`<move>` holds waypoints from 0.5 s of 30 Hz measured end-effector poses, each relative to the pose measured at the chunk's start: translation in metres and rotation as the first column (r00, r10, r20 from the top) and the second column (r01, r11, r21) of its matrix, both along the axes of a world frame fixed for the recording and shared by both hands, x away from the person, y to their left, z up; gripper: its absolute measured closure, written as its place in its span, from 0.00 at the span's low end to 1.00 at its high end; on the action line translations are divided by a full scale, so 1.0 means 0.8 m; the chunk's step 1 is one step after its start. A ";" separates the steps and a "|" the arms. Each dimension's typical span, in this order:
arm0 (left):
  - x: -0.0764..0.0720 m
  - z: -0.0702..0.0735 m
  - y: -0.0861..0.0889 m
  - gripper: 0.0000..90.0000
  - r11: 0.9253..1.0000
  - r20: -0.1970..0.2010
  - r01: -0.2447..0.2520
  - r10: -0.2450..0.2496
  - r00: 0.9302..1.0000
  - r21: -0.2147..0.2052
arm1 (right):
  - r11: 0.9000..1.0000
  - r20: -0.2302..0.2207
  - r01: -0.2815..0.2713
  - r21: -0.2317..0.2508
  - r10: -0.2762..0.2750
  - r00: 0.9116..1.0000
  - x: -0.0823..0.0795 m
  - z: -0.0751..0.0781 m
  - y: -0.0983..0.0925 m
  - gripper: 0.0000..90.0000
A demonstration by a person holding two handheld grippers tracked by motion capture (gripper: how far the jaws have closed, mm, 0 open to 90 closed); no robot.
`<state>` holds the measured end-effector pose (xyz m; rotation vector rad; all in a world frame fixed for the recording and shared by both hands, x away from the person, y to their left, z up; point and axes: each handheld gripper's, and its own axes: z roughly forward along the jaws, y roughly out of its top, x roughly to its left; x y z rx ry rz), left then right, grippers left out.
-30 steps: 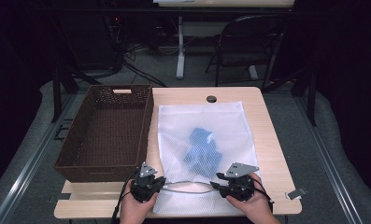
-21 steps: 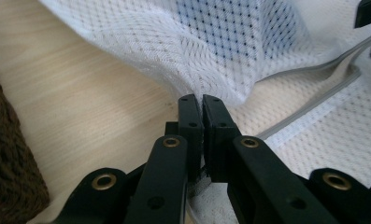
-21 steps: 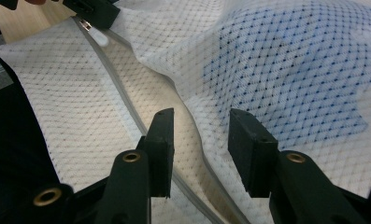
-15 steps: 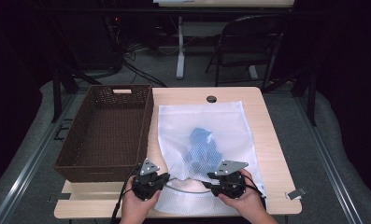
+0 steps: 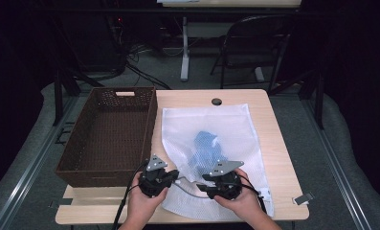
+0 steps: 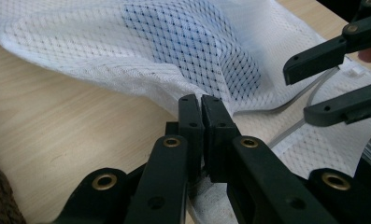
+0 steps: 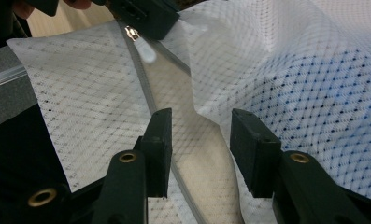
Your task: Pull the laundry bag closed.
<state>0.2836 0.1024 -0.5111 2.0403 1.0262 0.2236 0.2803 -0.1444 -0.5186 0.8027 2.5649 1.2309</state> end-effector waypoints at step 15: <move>0.006 0.006 -0.009 0.98 1.000 0.000 0.028 -0.028 1.000 -0.014 | 0.999 -0.021 -0.037 0.021 0.038 0.999 0.008 0.004 0.025 0.67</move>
